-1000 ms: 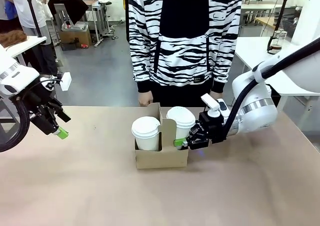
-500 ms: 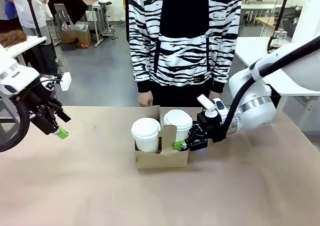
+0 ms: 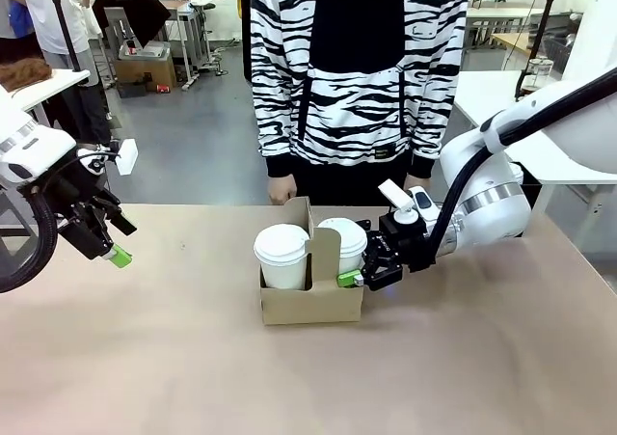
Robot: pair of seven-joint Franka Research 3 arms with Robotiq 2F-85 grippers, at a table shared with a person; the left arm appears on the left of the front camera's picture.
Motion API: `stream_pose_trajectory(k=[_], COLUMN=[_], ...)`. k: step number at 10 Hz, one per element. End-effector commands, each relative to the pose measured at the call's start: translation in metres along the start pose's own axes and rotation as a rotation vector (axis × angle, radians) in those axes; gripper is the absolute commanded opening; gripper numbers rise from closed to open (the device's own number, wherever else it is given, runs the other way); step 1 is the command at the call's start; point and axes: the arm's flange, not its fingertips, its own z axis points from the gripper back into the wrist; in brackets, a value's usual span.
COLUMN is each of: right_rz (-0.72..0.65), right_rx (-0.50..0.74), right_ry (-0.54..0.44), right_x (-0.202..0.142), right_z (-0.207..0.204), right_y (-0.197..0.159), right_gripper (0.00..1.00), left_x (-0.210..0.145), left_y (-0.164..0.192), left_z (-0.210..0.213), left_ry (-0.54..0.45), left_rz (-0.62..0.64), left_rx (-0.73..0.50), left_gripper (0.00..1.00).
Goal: Pour a drink into a cup and package it in a carrier.
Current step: Insert the held 600 ml Paper Cup into the Cup Carrier.
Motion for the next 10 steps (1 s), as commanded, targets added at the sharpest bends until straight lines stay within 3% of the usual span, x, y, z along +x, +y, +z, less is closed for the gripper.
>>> stream_pose_trajectory(k=[1,7,10], right_rz=[-0.008,-0.024,-0.145], right_rx=[-0.001,-0.092,-0.301], right_ry=[0.043,0.081,0.130], right_x=[0.011,0.029,0.041], right_z=[0.011,0.076,0.147], right_y=[0.002,0.019,0.046], right_gripper=[1.00,1.00,1.00], left_x=[0.000,0.000,0.000], left_y=[0.000,0.000,0.000], left_z=[0.000,0.000,0.000], left_ry=[-0.016,-0.016,-0.016], left_rz=[-0.005,-0.005,-0.005], left_rx=[-0.003,-0.003,-0.003], left_gripper=[1.00,1.00,1.00])
